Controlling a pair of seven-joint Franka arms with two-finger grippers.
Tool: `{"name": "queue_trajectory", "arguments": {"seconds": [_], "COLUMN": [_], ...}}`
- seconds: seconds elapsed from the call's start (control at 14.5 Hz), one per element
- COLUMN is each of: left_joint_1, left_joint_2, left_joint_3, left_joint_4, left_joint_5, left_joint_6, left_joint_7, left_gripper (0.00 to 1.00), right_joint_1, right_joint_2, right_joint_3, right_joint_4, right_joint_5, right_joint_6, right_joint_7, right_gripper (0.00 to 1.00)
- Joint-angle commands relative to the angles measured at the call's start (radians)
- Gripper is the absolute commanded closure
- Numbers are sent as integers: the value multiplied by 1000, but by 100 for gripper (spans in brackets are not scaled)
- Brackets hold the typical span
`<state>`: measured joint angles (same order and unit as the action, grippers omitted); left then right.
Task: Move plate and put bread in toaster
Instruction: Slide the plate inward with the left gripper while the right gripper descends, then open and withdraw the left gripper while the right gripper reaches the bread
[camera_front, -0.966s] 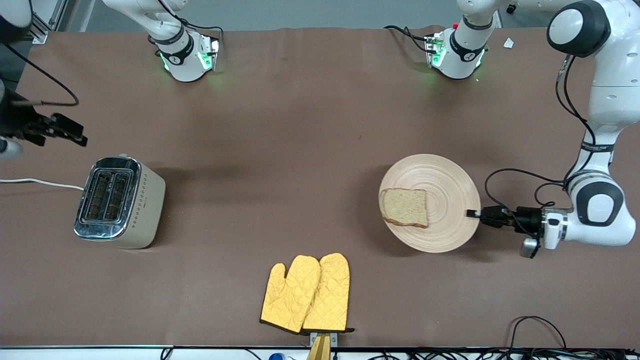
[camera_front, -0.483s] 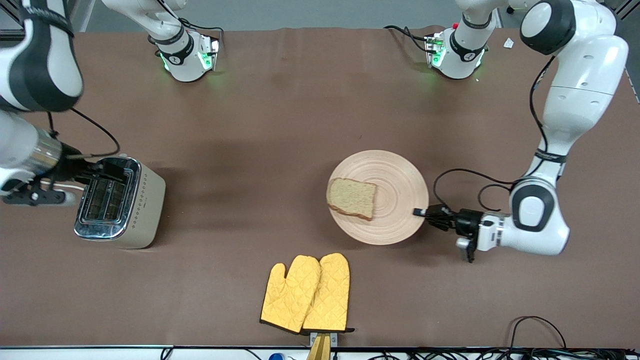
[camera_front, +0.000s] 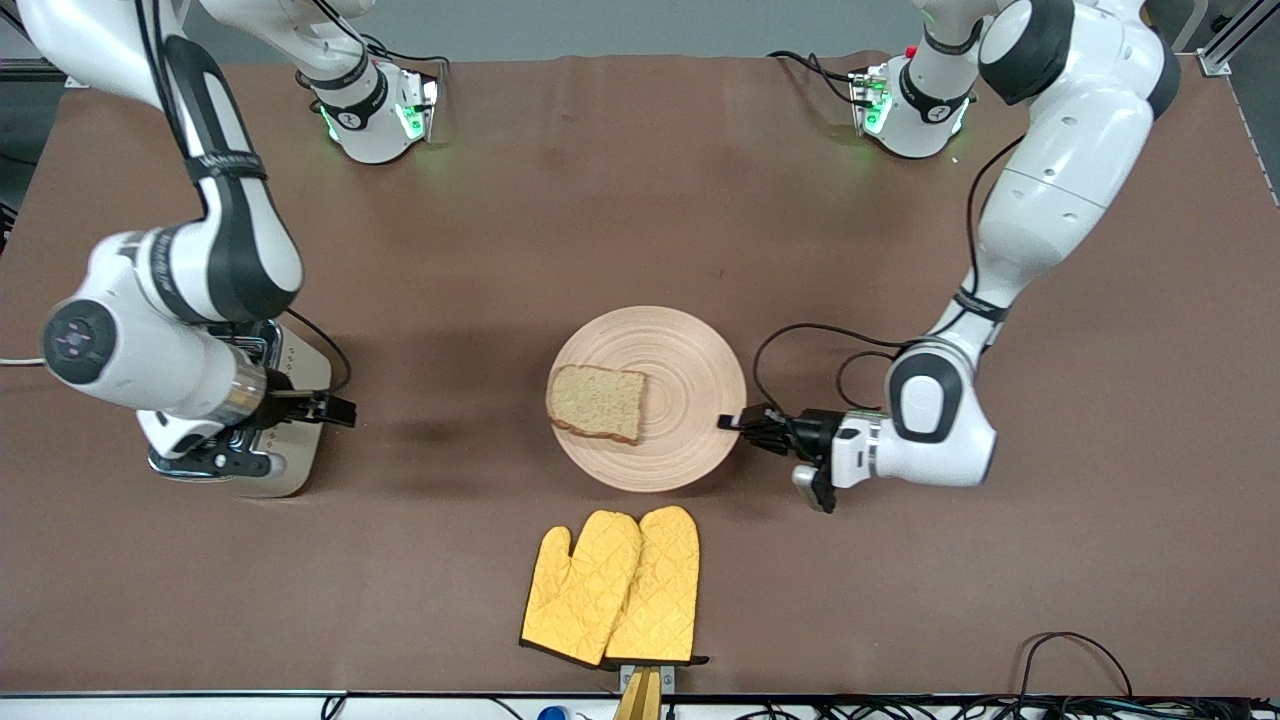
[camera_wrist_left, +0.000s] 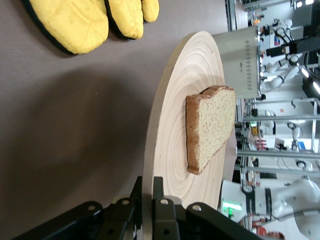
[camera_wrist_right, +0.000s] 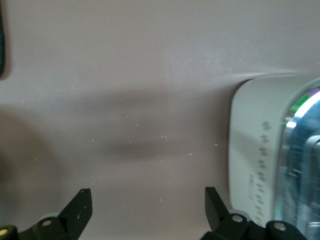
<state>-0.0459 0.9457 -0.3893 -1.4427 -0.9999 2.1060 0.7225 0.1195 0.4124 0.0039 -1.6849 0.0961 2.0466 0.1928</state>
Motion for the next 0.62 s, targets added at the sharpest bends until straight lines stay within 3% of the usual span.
{"name": "queue_trajectory", "arguments": {"seconds": [0.0,0.28,0.55], "left_joint_1": [-47,-117,-137], "left_joint_2": [27,67,93], "left_joint_3": [-8,-6,-5], "left_joint_4": [4,8,11], "left_joint_5": [-129,-235,-246], "left_joint_6": [73,147,200], "left_joint_7": [-3,0,-3], "left_gripper": [100,99,94], "right_joint_1": [23,74,152], "right_joint_2": [-9,-7,-7], "right_joint_3": [-4,-4,-4], "right_joint_4": [-65,-168,-208], "right_joint_5": [7,5,7], "right_joint_6": [64,176,199], "right_joint_7": [45,45,48], "right_gripper": [1,1,1]}}
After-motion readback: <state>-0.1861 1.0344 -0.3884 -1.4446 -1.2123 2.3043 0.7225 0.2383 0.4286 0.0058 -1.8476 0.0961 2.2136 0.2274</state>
